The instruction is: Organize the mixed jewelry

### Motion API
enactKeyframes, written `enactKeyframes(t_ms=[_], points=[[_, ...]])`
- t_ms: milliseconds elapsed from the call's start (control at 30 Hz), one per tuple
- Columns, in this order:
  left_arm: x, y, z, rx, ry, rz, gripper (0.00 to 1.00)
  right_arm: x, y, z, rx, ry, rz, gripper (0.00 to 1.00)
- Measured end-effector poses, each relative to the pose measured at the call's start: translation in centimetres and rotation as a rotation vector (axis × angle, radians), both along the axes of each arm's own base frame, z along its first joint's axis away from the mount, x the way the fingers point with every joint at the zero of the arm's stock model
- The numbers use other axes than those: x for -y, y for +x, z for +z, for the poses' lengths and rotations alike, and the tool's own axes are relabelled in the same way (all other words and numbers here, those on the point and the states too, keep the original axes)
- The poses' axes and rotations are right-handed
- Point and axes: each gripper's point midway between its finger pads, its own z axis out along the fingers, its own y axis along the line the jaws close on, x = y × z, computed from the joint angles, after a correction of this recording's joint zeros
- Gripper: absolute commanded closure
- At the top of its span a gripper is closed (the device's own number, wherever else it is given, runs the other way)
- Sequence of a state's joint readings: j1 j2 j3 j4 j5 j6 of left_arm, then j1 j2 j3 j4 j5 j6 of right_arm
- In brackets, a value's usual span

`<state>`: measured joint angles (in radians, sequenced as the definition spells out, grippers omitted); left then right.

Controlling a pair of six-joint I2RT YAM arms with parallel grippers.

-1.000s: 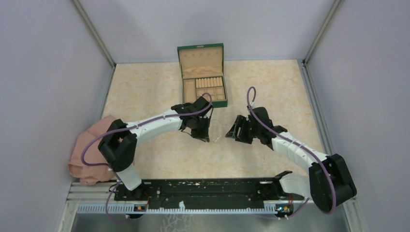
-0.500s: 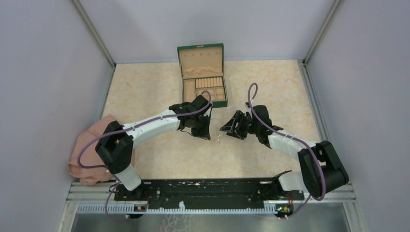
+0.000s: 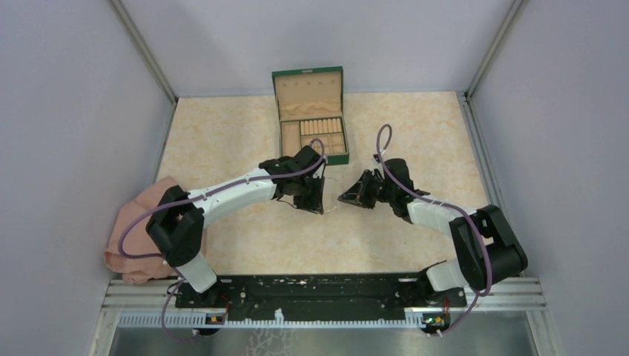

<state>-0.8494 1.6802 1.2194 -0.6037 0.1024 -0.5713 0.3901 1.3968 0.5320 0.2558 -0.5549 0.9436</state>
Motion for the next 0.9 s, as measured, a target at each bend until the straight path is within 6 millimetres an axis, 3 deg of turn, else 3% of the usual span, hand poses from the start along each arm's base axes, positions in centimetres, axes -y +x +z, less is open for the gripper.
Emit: enactKeyframes(t_ms=[100, 167, 300, 500, 600, 700, 900], points=[[0.0, 0.1, 0.3, 0.015, 0.0, -0.013, 0.3, 0.0, 0.4, 0.4, 0.019, -0.014, 0.004, 1.0], [0.0, 0.3, 0.9, 0.033, -0.008, -0.017, 0.22, 0.1, 0.6, 0.6, 0.036, -0.034, 0.008, 1.0], [0.2, 1.3, 3.4, 0.097, -0.037, -0.021, 0.21, 0.4, 1.4, 2.2, 0.099, -0.081, 0.018, 1.0], [-0.3, 4.2, 9.3, 0.185, -0.154, -0.002, 0.22, 0.0, 4.6, 7.2, 0.262, -0.12, 0.03, 1.0], [-2.1, 6.1, 11.5, 0.203, -0.214, 0.039, 0.22, -0.6, 6.5, 9.4, 0.333, -0.127, 0.041, 1.0], [-5.1, 8.1, 13.6, 0.22, -0.275, 0.106, 0.22, -1.3, 8.7, 10.6, 0.381, -0.139, 0.051, 1.0], [-11.2, 11.0, 17.1, 0.307, -0.314, 0.247, 0.22, -3.0, 13.8, 11.9, 0.444, -0.156, 0.05, 1.0]])
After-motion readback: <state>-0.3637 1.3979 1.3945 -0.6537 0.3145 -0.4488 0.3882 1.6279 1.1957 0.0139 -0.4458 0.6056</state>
